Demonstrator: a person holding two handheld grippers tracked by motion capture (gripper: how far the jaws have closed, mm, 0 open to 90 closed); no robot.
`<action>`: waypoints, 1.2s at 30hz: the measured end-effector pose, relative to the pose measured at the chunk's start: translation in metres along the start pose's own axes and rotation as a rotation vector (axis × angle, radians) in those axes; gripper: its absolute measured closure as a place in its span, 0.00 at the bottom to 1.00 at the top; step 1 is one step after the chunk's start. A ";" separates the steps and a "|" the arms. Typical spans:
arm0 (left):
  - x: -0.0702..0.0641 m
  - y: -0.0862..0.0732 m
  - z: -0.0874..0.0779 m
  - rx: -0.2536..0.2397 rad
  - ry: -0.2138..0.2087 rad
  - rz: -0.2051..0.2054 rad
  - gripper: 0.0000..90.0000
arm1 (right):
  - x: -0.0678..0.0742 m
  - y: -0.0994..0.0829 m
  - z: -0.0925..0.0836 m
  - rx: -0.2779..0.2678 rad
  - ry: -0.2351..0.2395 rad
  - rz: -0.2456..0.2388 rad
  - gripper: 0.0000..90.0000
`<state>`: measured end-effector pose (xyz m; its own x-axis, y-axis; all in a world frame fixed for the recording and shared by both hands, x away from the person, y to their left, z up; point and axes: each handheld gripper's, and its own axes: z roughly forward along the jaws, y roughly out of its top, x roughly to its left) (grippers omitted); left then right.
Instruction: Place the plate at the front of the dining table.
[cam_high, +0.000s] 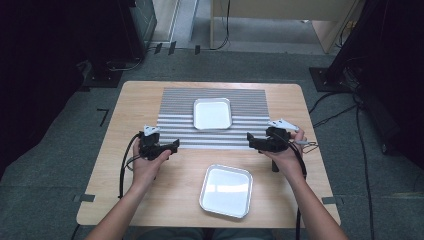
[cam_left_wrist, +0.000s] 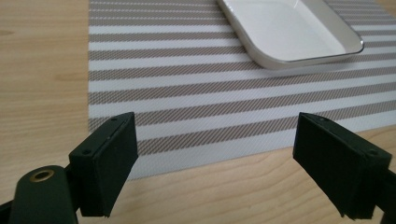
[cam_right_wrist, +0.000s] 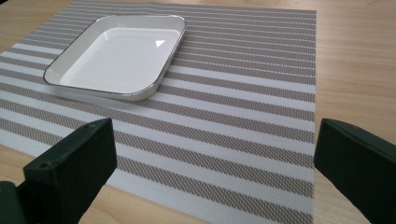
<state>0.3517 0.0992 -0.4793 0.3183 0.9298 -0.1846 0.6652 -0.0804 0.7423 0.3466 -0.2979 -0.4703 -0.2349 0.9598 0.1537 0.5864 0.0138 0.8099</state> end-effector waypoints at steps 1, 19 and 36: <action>0.003 -0.002 -0.002 0.006 0.003 0.000 0.15 | -0.002 -0.002 -0.003 -0.001 0.001 0.001 0.00; 0.023 -0.030 -0.024 0.024 0.025 -0.012 0.15 | -0.042 -0.048 -0.050 0.000 -0.034 0.055 0.00; 0.059 -0.062 -0.048 0.032 0.067 -0.051 0.15 | -0.058 -0.075 -0.085 0.003 -0.092 0.038 0.00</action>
<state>0.2965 0.1766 -0.5050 0.2386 0.9549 -0.1769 0.7010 -0.0433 0.7118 0.2501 -0.3787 -0.4920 -0.1404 0.9814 0.1313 0.5957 -0.0222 0.8029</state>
